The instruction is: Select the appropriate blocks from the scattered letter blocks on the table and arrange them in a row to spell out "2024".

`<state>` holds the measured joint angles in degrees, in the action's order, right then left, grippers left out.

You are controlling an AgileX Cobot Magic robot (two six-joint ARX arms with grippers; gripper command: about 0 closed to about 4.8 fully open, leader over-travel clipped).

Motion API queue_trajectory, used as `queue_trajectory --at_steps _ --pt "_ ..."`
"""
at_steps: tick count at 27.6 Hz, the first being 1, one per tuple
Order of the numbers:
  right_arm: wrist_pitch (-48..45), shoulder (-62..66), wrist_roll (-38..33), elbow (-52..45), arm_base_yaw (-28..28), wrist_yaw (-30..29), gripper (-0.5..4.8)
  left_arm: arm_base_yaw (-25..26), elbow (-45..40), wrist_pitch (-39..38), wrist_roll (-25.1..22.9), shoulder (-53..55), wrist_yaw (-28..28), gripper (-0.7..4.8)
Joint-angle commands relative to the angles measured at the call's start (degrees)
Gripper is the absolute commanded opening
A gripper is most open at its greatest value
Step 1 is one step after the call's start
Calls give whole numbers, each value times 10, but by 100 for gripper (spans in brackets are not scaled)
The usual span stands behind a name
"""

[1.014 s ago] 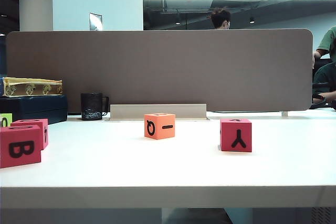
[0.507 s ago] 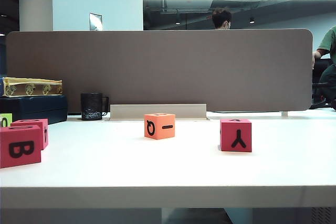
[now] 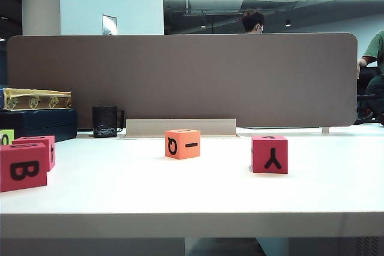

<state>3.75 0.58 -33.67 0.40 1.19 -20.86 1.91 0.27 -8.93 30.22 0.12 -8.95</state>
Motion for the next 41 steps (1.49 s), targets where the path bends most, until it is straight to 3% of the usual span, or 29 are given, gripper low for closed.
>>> queue_trajectory --at_steps 1,15,21,31,37,41 --pt "-12 -7 -33 0 -1 -4 -2 0 3 13 30 0 -33 -6" --pt "-7 -4 -38 72 -1 -13 -5 0 56 17 59 2 -93 -6" --pt "10 7 -35 132 -1 -13 -5 0 122 -49 57 4 -94 -6" --pt "58 172 54 294 -1 -40 -5 0 246 -100 -20 93 -104 -6" --pt "116 326 123 419 -3 -92 -5 0 358 -172 -110 228 -104 -6" --pt "173 413 163 500 -21 -103 -5 0 418 -192 -144 308 -104 -6"
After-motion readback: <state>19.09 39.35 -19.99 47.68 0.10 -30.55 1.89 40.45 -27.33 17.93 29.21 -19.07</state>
